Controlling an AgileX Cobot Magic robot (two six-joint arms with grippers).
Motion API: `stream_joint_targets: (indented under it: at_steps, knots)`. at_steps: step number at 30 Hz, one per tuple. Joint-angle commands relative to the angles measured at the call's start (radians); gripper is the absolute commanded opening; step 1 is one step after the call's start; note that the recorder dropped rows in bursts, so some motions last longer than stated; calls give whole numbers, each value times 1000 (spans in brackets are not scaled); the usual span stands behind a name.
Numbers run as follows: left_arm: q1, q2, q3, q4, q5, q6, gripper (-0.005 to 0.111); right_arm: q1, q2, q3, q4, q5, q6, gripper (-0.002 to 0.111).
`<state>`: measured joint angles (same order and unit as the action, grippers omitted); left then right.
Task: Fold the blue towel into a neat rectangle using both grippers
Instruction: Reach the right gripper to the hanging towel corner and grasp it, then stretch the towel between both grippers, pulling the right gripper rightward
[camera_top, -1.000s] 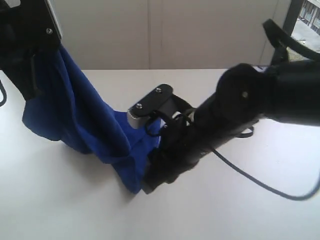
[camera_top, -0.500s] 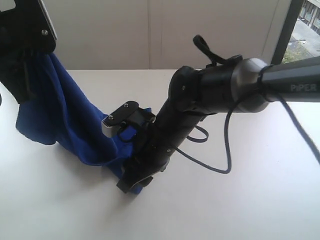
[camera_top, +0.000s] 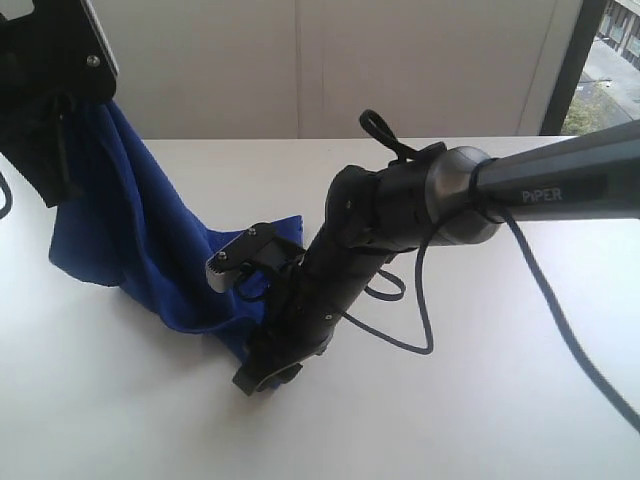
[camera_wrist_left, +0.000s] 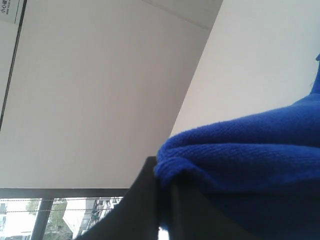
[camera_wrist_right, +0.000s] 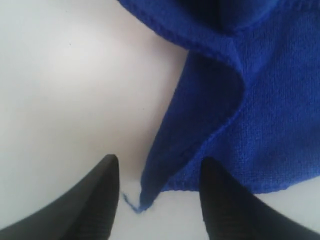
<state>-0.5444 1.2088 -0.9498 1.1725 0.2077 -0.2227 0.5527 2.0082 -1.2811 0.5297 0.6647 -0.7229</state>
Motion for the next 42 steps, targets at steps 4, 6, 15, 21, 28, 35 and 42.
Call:
stream_joint_targets:
  at_steps: [4, 6, 15, 21, 28, 35, 42]
  knots:
    - [-4, -9, -4, 3, -7, -5, 0, -6, 7, -2, -6, -34, 12, 37]
    - [-4, -9, -4, 3, -7, -5, 0, -6, 9, -2, -6, -34, 12, 28]
    - [-4, -9, -4, -14, 15, -5, 0, -6, 7, -2, -49, -2, -14, 0]
    - [-4, -9, -4, -14, 106, 44, 0, -6, -89, -2, -398, 53, 182, 0]
    - [-4, -9, -4, -104, 168, 44, 0, -8, -357, -2, -985, 99, 577, 0]
    - [-4, -9, -4, -456, 203, 281, 0, -96, -539, -2, -1107, 147, 650, 0]
    - [-4, -13, -4, -682, 336, 659, 0, -106, -624, -2, -1262, 173, 764, 0]
